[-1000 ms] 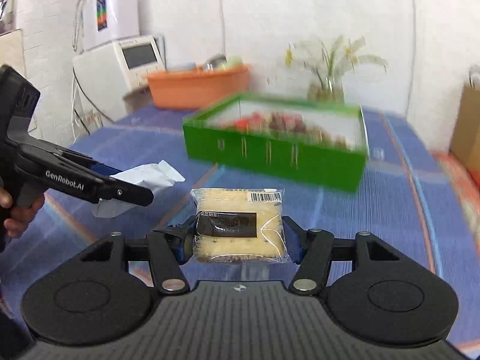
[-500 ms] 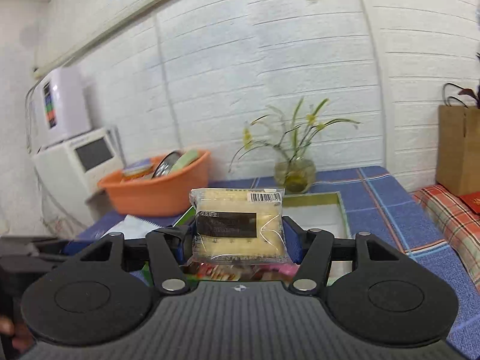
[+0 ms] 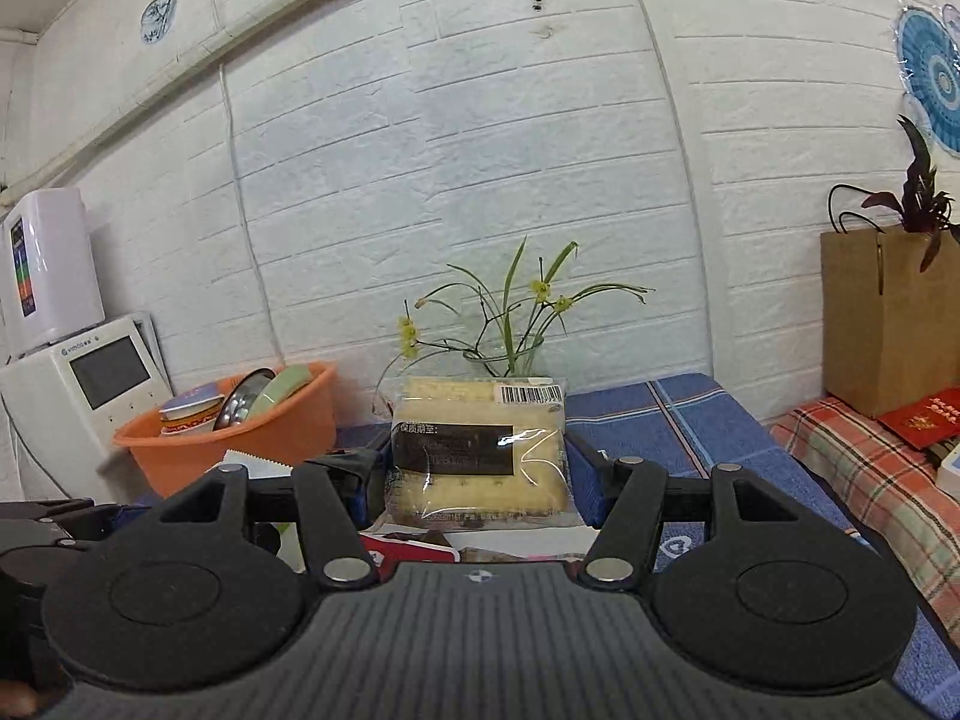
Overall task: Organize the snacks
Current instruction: 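Lift both held snacks over the green box and lower them inside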
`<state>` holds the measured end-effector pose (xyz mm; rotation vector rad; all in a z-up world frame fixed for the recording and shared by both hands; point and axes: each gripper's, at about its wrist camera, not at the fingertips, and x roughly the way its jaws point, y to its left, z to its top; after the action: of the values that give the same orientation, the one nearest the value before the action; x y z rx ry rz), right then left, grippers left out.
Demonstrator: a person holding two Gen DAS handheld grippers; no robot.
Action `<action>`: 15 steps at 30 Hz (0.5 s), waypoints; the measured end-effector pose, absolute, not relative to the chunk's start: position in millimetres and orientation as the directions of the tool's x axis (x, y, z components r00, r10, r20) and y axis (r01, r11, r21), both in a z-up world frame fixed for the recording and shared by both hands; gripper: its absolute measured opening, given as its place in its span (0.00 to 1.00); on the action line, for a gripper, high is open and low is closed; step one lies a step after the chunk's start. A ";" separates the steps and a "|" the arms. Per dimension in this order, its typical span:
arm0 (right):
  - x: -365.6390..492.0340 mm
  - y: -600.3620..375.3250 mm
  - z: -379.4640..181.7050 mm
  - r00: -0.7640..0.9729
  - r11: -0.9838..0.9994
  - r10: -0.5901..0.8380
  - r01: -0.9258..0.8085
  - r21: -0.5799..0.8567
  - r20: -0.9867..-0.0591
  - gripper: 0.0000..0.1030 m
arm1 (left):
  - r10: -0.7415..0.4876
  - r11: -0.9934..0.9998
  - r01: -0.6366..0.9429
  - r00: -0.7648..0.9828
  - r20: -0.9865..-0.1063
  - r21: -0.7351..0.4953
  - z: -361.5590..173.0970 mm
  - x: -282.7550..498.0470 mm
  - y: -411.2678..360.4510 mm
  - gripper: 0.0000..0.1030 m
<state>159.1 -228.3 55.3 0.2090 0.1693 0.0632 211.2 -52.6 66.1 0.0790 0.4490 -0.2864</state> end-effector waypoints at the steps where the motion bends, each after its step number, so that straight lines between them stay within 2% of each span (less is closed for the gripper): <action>1: 161.0 -229.2 54.4 0.983 0.979 0.076 -0.042 0.200 -0.167 0.94 | -0.256 0.956 0.293 0.859 -0.443 0.015 63.3 213.5 -53.6 0.57; 9: 160.9 -234.6 52.9 0.983 0.997 0.028 -0.015 0.075 -0.182 0.94 | -0.268 0.958 0.285 0.860 -0.435 -0.029 54.2 229.9 -43.8 0.57; 13: 168.2 -229.0 54.1 0.986 0.997 0.008 0.004 0.072 -0.166 0.94 | -0.261 0.964 0.257 0.882 -0.392 -0.065 56.8 235.9 -40.9 0.57; 15: 172.1 -223.9 49.9 0.987 0.997 0.007 0.005 0.074 -0.162 0.94 | -0.271 0.961 0.269 0.873 -0.405 -0.063 52.7 238.5 -41.9 0.57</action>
<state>172.1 -223.9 49.9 0.0741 0.1626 0.0010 238.5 -41.9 52.7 -0.0052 0.4233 -0.2818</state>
